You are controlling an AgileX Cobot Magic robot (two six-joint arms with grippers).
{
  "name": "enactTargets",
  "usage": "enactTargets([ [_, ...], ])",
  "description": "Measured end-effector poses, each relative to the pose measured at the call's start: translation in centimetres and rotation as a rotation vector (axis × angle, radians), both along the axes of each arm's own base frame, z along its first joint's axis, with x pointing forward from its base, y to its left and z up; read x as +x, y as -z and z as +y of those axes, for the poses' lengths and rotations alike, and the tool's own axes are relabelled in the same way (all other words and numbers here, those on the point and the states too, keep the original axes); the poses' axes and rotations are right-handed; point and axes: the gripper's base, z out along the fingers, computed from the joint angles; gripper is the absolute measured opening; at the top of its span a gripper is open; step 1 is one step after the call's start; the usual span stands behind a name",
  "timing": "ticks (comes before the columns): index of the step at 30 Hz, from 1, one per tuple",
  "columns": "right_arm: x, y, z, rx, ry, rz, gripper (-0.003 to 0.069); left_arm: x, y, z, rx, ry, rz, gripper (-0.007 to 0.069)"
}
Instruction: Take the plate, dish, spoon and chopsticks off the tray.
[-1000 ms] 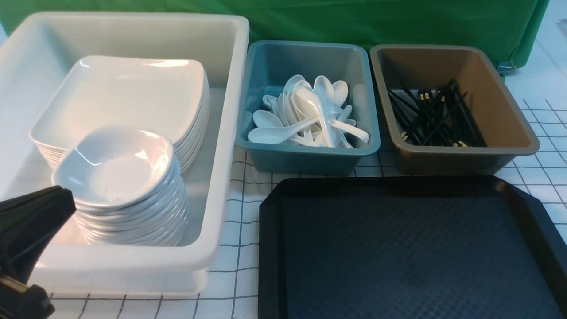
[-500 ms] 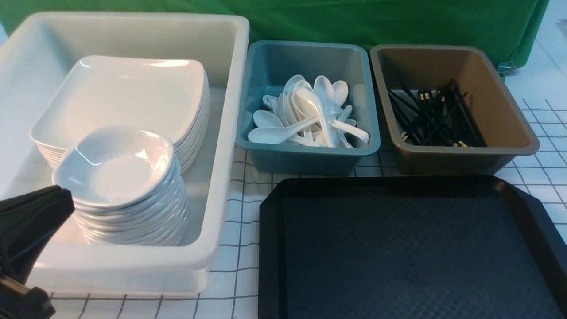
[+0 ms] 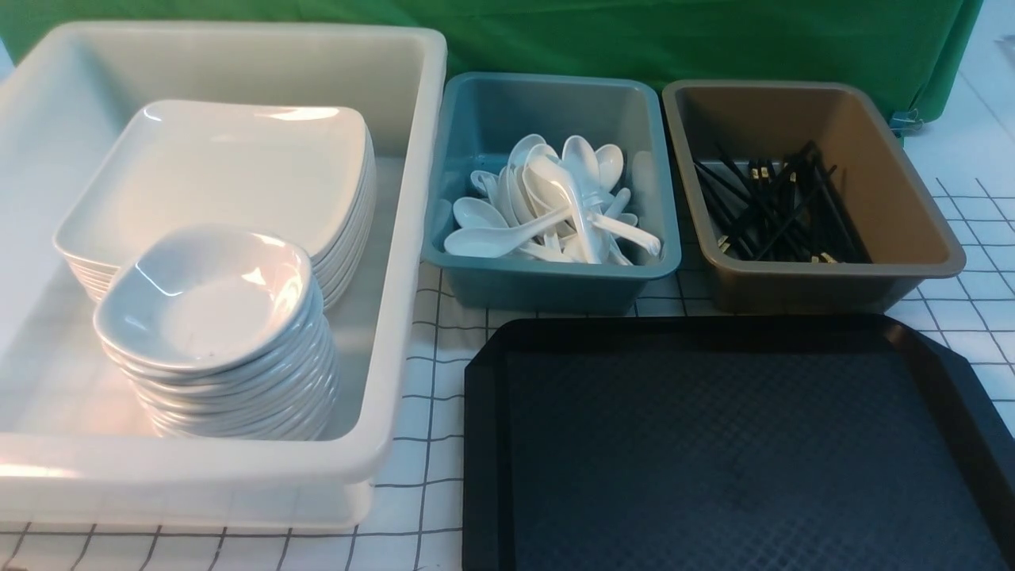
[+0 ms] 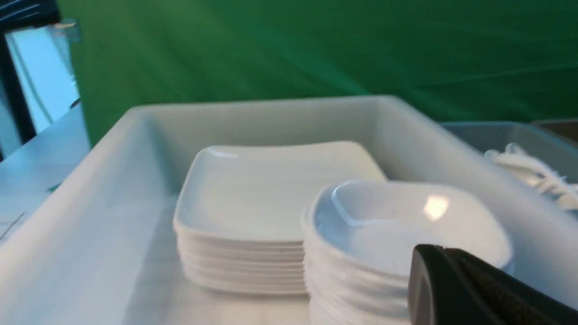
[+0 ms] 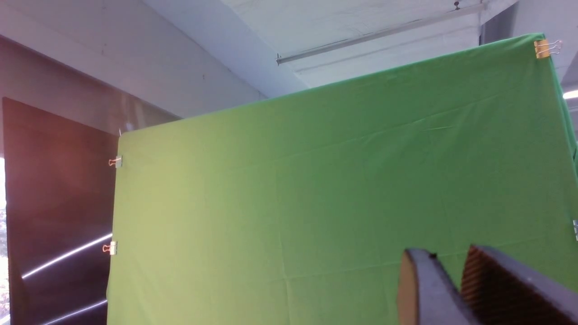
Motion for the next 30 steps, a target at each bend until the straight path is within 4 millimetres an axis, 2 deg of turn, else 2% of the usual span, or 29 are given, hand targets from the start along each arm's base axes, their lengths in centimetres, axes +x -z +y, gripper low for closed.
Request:
enactTargets([
  [3, 0.0, 0.0, 0.0, 0.000, 0.000, 0.000, 0.0159, -0.2, 2.3, 0.2, 0.011, -0.037, 0.033, 0.0005],
  [7, 0.0, 0.0, 0.0, 0.000, 0.000, 0.000, 0.0174, -0.5, 3.3, 0.2, 0.026, -0.040, 0.110, 0.0005],
  [30, 0.1, 0.1, 0.0, -0.003, 0.001, 0.009, 0.0215, -0.5, 3.4, 0.2, 0.031, -0.039, 0.116, 0.0005],
])
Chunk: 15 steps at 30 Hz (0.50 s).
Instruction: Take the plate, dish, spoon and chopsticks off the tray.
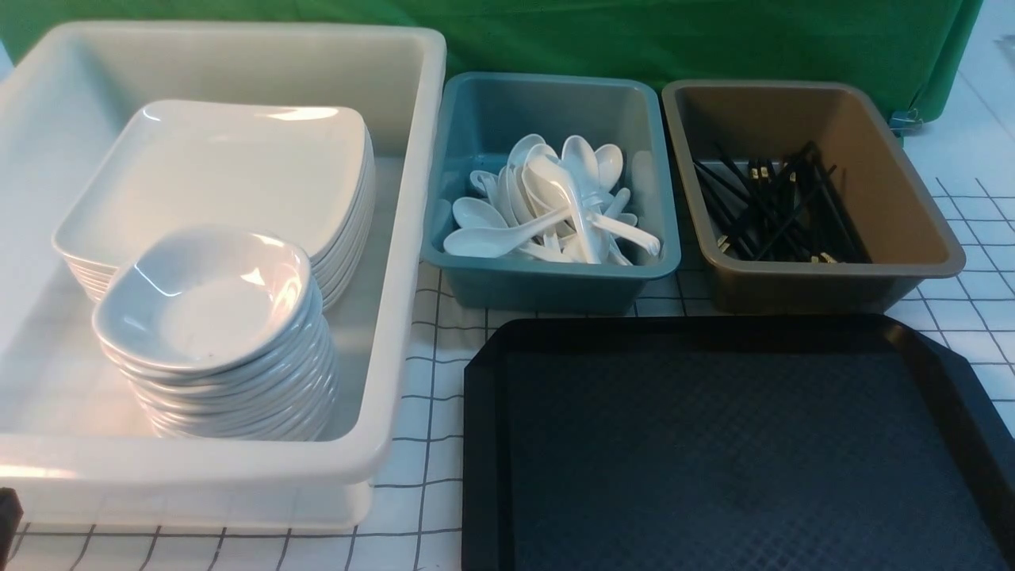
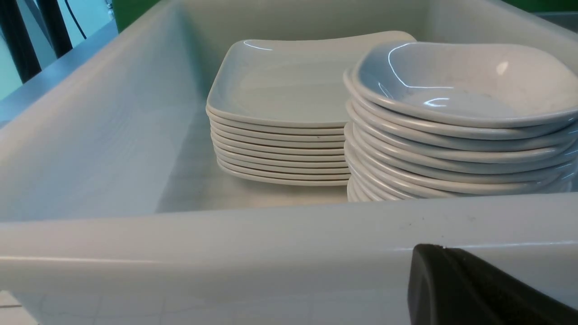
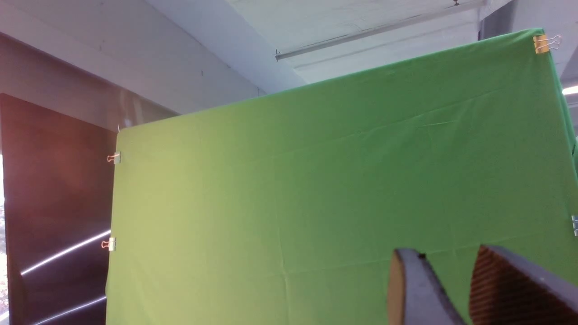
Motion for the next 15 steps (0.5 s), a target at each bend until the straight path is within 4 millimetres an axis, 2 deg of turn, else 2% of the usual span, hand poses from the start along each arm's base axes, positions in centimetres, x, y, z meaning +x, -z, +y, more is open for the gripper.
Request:
enactTargets([
  [9, 0.01, 0.02, 0.00, -0.014, 0.011, -0.003, 0.0237, 0.00, 0.00, 0.00, 0.000, 0.000, 0.000, 0.0005],
  [15, 0.41, 0.55, 0.05, -0.185, 0.136, 0.006, 0.0239, 0.00, 0.00, 0.00, 0.000, 0.000, 0.000, 0.0005],
])
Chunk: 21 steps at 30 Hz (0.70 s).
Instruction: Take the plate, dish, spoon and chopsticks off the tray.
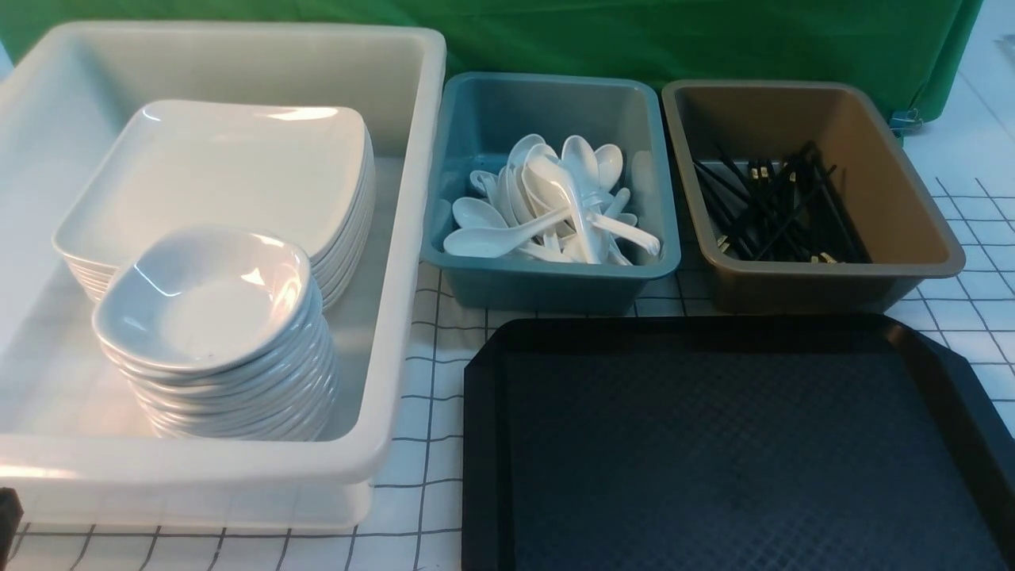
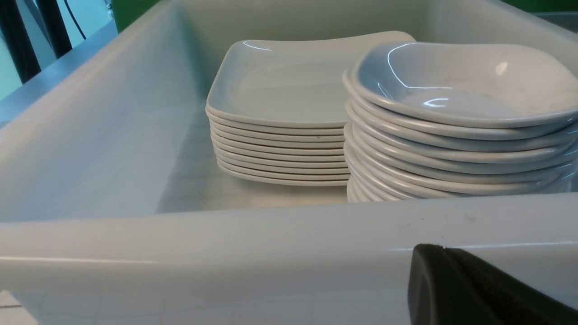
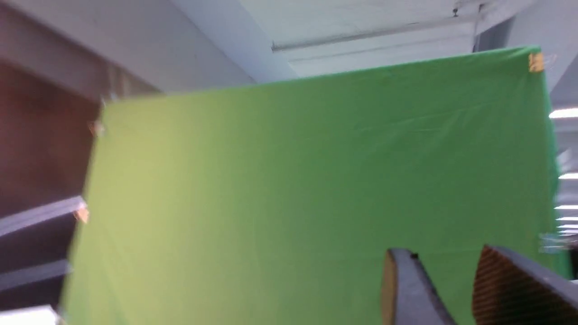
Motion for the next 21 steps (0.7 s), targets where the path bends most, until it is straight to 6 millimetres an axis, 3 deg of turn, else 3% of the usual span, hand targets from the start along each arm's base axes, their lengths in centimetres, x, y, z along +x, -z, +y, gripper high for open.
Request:
enactTargets([
  [5, 0.9, 1.3, 0.2, -0.135, 0.068, 0.123, 0.0239, 0.0, 0.0, 0.0, 0.000, 0.000, 0.000, 0.0005],
  [15, 1.4, 2.2, 0.3, -0.128, 0.049, 0.218, 0.0239, 0.0, 0.0, 0.0, -0.001, 0.000, 0.000, 0.0005],
  [21, 3.0, 5.6, 0.7, -0.118, 0.109, 0.339, 0.0240, 0.0, 0.0, 0.0, -0.001, 0.000, 0.000, 0.0005],
])
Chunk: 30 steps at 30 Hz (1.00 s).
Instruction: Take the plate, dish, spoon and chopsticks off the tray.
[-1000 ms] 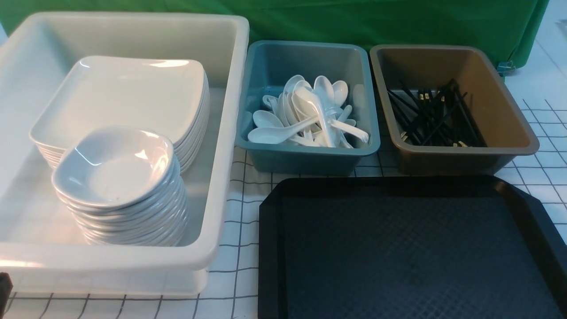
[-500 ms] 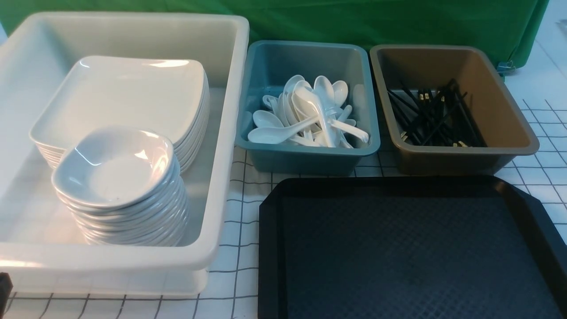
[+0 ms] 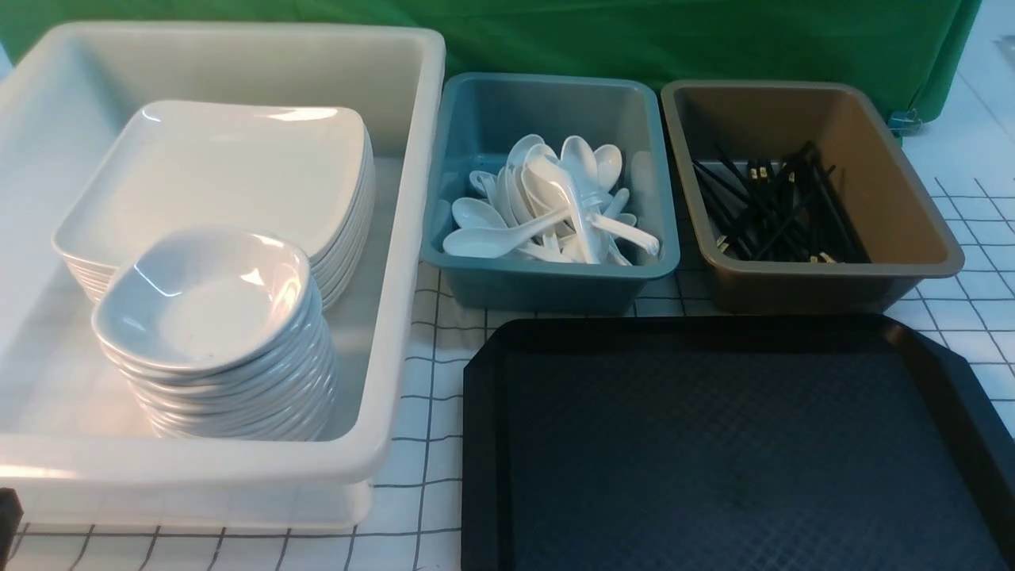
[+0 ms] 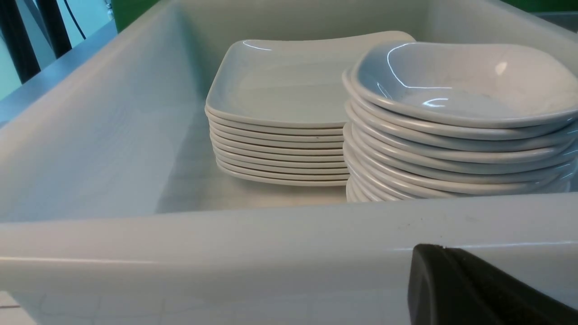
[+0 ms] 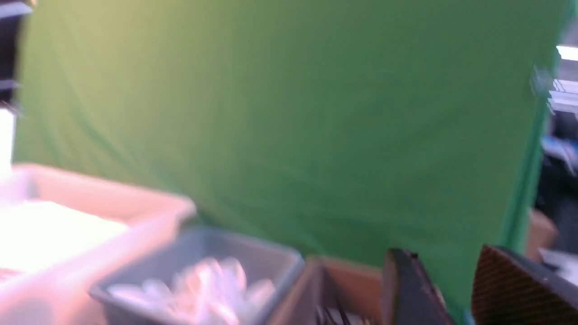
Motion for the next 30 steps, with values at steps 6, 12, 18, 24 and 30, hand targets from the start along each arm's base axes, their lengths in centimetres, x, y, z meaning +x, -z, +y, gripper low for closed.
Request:
enactTargets([
  [6, 2.5, 7.4, -0.3, -0.037, 0.197, 0.228, 0.0240, 0.0, 0.0, 0.0, 0.001, 0.000, 0.000, 0.0005],
  [12, 3.1, 11.7, -0.6, -0.034, 0.269, 0.387, 0.0240, 0.0, 0.0, 0.0, 0.003, 0.000, 0.001, 0.0005],
  [18, 3.1, 11.7, -0.7, -0.024, 0.271, 0.386, 0.0240, 0.0, 0.0, 0.0, 0.003, 0.000, 0.000, 0.0005],
  [24, 3.1, 11.7, -0.7, -0.022, 0.271, 0.387, 0.0240, 0.0, 0.0, 0.0, 0.004, 0.000, 0.000, 0.0005],
  [30, 3.1, 11.7, -0.7, -0.020, 0.271, 0.387, 0.0240, 0.0, 0.0, 0.0, 0.005, 0.000, 0.000, 0.0005],
])
